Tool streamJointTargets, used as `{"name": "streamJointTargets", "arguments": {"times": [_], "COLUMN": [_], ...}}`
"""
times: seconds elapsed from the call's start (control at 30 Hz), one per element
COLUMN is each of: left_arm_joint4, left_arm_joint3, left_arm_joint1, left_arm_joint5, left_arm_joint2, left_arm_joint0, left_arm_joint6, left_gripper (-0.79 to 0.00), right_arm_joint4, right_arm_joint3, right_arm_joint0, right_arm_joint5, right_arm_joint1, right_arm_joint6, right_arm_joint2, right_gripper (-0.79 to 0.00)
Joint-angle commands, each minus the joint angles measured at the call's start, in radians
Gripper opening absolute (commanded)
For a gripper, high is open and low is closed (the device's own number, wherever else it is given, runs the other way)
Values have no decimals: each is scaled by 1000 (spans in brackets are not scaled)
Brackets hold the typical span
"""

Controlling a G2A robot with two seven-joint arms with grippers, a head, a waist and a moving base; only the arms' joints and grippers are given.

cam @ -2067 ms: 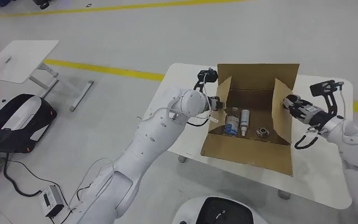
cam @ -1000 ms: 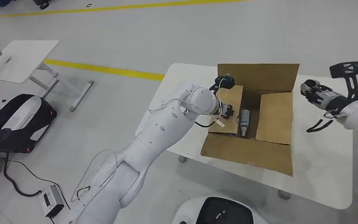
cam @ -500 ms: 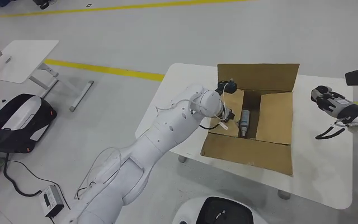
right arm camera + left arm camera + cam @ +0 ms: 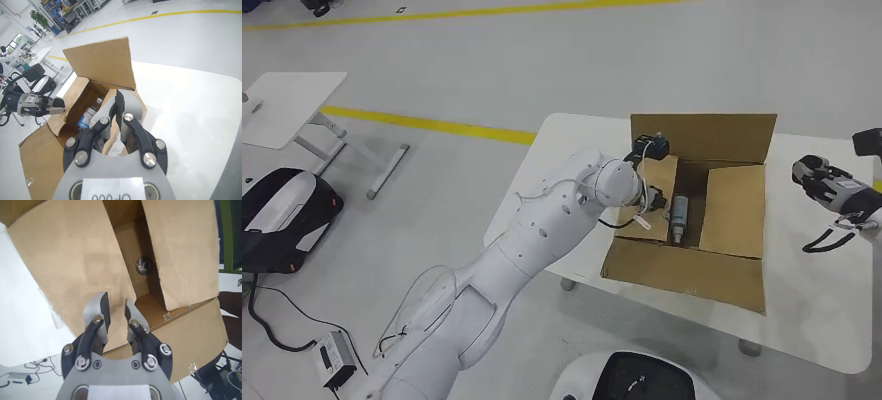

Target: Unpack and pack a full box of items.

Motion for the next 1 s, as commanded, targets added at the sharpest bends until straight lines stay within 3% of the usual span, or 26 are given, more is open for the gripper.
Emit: {"name": "streamJointTargets", "arguments": {"times": [0.0, 0.13, 0.37, 0.6, 0.9, 0.97], "left_arm_joint4": [11, 16, 3, 3, 3, 38], "left_arm_joint3": [-54, -192, -411, -411, -411, -431], "left_arm_joint1": [12, 40, 88, 88, 88, 91], "left_arm_joint5": [-15, -79, -285, -285, -285, -319], "left_arm_joint2": [-35, -130, -296, -296, -296, -290], "left_arm_joint0": [22, 87, 233, 233, 233, 251], "left_arm_joint6": [12, 41, 66, 66, 66, 101], "left_gripper": [0, 0, 0, 0, 0, 0], "right_arm_joint4": [2, 9, 41, 61, 23, 18], "right_arm_joint3": [1, 7, 28, 26, 22, 22], "right_arm_joint0": [3, 9, 25, 40, 21, 17], "right_arm_joint5": [-6, -13, -44, -116, -181, -187], "right_arm_joint1": [-1, -3, -10, -15, -17, -17], "right_arm_joint6": [1, -1, -6, -34, -186, -198], "right_arm_joint2": [-7, -28, -66, -96, -100, -98], "right_gripper": [-785, -785, -785, -785, -785, -785]}}
